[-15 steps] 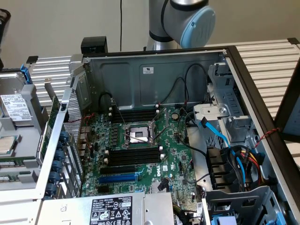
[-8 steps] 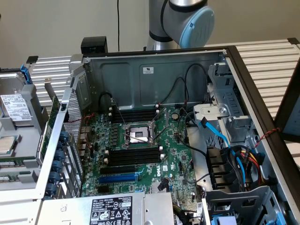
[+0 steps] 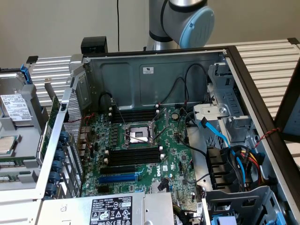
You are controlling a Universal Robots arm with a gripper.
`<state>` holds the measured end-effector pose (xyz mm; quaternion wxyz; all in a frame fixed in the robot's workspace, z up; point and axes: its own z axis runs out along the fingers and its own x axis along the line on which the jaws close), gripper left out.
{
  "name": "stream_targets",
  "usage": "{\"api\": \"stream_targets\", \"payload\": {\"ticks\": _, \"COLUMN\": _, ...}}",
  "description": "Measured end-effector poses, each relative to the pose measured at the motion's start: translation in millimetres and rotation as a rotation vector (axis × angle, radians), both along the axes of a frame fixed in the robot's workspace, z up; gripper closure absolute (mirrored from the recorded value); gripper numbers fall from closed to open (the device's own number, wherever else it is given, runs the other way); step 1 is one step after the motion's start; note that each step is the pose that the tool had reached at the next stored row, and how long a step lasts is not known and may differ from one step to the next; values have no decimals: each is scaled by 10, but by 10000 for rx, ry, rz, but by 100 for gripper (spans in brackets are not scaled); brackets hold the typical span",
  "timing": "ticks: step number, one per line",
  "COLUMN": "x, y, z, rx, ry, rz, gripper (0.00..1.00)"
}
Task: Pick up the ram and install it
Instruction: 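Reach for the ram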
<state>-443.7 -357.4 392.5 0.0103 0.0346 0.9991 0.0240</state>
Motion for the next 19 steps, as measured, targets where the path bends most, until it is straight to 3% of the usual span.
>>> {"api": "stream_targets", "payload": {"ticks": 3, "x": -26, "y": -1, "z": 0, "rx": 1, "ry": -1, "rz": 196, "gripper": 90}}
{"api": "stream_targets", "payload": {"ticks": 19, "x": -28, "y": 0, "z": 0, "rx": 0, "ry": -1, "rz": 3087, "gripper": 90}}
